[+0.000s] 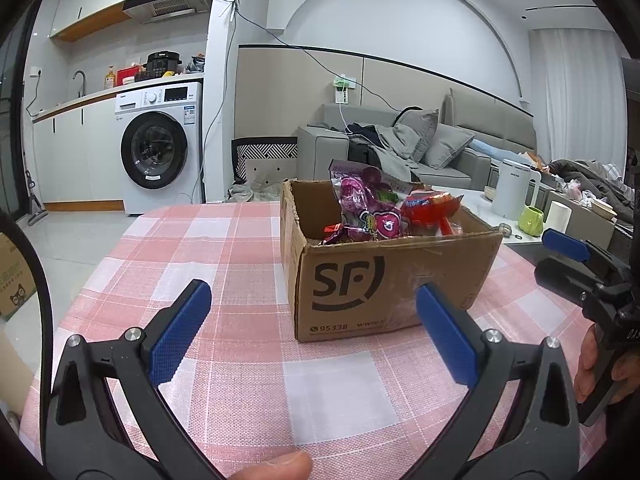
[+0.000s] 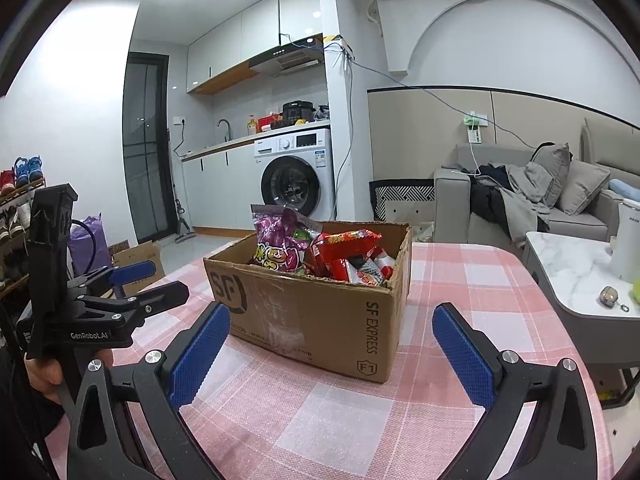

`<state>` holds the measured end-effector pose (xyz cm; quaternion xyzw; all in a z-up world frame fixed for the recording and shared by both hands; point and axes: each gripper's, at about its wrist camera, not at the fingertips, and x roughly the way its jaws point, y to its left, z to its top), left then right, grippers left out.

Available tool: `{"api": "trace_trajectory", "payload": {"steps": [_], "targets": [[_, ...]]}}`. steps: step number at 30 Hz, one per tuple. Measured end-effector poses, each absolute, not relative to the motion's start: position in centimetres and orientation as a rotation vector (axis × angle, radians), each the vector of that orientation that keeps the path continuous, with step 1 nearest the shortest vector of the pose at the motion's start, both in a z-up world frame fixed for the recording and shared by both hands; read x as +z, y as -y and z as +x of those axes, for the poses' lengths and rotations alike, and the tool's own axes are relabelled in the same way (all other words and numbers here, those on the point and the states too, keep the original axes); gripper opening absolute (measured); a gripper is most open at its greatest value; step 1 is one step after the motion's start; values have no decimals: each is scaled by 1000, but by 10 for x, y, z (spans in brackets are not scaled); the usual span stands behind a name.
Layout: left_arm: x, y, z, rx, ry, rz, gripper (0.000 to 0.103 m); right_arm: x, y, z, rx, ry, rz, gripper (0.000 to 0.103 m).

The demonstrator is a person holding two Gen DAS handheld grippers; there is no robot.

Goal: Organize snacks

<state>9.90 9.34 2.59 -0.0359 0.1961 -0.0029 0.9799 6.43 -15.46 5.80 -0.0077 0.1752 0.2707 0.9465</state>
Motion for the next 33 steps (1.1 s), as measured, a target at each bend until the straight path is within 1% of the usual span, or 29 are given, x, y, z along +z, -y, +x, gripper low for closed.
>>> {"api": "trace_trajectory", "payload": {"steps": [33], "targets": [[24, -92, 99, -13, -394, -68, 102, 57, 158, 63, 545, -356, -11, 103]]}}
